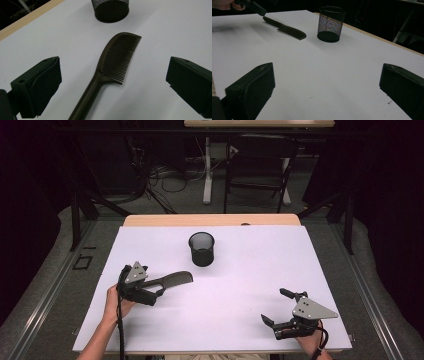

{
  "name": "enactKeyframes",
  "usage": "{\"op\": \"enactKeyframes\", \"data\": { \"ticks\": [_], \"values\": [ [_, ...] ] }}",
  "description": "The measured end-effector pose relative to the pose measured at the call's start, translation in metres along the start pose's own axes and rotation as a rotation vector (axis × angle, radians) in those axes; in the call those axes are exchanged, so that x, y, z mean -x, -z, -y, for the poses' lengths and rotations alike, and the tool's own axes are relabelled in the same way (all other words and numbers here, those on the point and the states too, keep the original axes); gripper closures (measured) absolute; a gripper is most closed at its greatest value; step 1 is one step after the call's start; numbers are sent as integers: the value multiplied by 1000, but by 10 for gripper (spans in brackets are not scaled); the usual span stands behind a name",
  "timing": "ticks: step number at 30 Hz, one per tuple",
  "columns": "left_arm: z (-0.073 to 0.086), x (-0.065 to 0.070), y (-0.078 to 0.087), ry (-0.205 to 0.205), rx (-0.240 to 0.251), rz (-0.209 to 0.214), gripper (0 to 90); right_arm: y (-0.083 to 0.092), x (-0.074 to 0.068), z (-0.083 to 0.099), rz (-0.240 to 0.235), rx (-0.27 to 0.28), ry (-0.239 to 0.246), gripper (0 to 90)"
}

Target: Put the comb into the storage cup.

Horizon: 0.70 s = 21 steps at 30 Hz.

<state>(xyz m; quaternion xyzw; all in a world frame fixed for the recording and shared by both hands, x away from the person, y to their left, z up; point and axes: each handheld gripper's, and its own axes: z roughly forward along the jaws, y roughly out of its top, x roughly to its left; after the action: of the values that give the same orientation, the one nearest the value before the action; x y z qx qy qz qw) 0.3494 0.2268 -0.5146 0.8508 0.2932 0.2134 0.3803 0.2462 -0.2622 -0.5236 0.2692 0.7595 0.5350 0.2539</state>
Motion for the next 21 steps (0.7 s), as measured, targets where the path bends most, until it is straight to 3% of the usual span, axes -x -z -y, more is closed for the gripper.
{"op": "enactKeyframes", "data": {
  "ticks": [7,18,21],
  "values": [
    [-6,-5,-5,-45,-53,14,3,-1,1,1,-4,-8,2,0],
    [-14,-11,-8,-81,-81,25,3,-2,1,1,-9,-7,0,0],
    [-19,-15,-5,-97,-90,10,3,-2,1,1,-11,-5,-3,0]
  ]
}}
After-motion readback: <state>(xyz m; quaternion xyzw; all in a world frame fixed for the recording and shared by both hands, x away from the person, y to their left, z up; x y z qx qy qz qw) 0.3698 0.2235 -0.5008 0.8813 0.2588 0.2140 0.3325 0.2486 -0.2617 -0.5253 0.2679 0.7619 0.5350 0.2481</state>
